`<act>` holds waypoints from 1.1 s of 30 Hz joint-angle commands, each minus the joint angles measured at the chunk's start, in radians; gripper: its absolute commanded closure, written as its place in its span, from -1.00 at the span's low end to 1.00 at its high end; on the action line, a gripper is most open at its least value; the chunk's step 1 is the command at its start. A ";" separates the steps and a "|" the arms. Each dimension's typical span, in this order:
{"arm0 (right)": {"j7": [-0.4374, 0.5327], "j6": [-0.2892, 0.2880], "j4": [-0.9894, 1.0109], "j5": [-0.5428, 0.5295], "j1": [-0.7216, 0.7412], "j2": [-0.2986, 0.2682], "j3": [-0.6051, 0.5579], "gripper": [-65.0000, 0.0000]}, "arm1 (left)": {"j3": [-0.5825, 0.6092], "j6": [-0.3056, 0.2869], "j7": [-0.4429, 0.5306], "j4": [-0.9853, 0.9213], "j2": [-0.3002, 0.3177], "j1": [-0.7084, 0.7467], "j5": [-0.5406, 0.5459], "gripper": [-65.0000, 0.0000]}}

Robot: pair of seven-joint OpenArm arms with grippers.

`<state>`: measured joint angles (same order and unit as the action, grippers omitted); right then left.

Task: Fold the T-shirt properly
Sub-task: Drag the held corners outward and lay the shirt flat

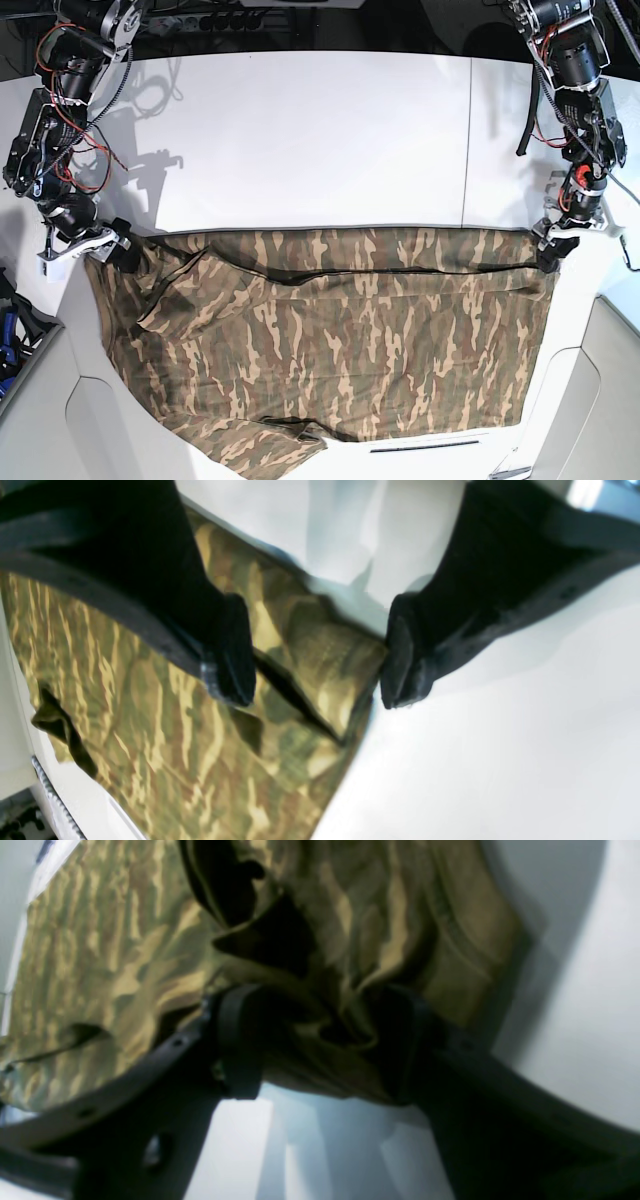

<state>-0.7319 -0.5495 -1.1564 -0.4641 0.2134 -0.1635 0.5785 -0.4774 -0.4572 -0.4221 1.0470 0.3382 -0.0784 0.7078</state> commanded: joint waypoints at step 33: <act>-0.112 -0.042 -0.106 -0.106 -0.101 -0.075 0.005 1.00 | -0.050 -0.241 -0.126 0.292 0.014 0.169 0.027 1.00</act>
<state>-0.8524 -0.5812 -1.2446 -0.5507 0.0998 -0.2234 0.5804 -0.5236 -0.6819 -0.5678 1.3209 0.3351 0.0998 0.7162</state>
